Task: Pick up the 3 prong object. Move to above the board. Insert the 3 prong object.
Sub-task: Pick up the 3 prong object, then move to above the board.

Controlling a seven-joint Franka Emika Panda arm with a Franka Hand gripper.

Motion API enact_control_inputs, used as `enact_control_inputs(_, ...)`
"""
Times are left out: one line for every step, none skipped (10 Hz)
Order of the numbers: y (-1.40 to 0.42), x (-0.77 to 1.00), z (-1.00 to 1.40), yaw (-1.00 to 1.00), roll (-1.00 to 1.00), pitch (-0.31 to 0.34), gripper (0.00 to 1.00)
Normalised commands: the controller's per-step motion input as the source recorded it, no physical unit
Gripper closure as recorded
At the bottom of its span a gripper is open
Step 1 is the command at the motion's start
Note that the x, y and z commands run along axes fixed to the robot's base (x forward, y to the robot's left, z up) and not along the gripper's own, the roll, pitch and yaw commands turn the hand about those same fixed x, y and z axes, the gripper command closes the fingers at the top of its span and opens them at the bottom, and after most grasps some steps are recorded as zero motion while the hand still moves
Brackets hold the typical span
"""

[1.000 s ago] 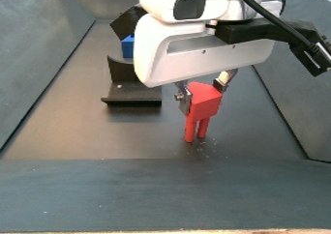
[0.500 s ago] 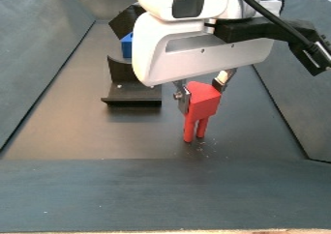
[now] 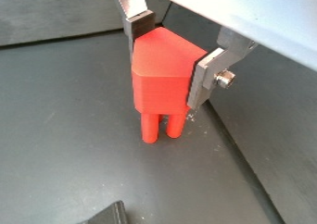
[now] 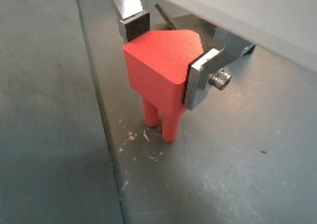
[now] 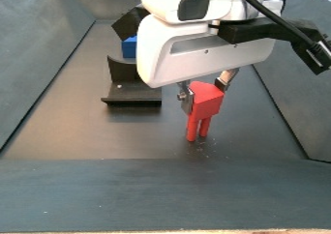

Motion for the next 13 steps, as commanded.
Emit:
enact_control_inputs(0.0,0.0,0.0,0.0,0.0,0.0,1.0)
enact_control_inputs(-0.53,0.27,1.0,-0.05,0.03,-0.103,1.0)
enact_control_inputs(-0.54,0.26,1.0,-0.01,0.02,-0.076,1.0)
enact_control_inputs(-0.49,0.23,1.0,0.02,0.03,-0.019,1.0)
enact_control_inputs(-0.45,0.21,1.0,0.02,0.05,0.01,1.0)
enact_control_inputs(-0.42,0.19,1.0,0.03,0.06,0.05,1.0)
enact_control_inputs(-0.38,0.18,1.0,0.03,0.07,0.079,1.0)
enact_control_inputs(-0.34,0.17,1.0,0.03,0.08,0.098,1.0)
enact_control_inputs(-0.32,0.16,1.0,0.04,0.08,0.107,1.0)
enact_control_inputs(-0.26,0.14,1.0,0.04,0.09,0.117,1.0)
enact_control_inputs(-0.24,0.13,1.0,0.04,0.09,0.117,1.0)
enact_control_inputs(-0.16,0.1,0.88,0.04,0.1,0.119,1.0)
enact_control_inputs(-0.11,0.08,0.72,0.04,0.1,0.116,1.0)
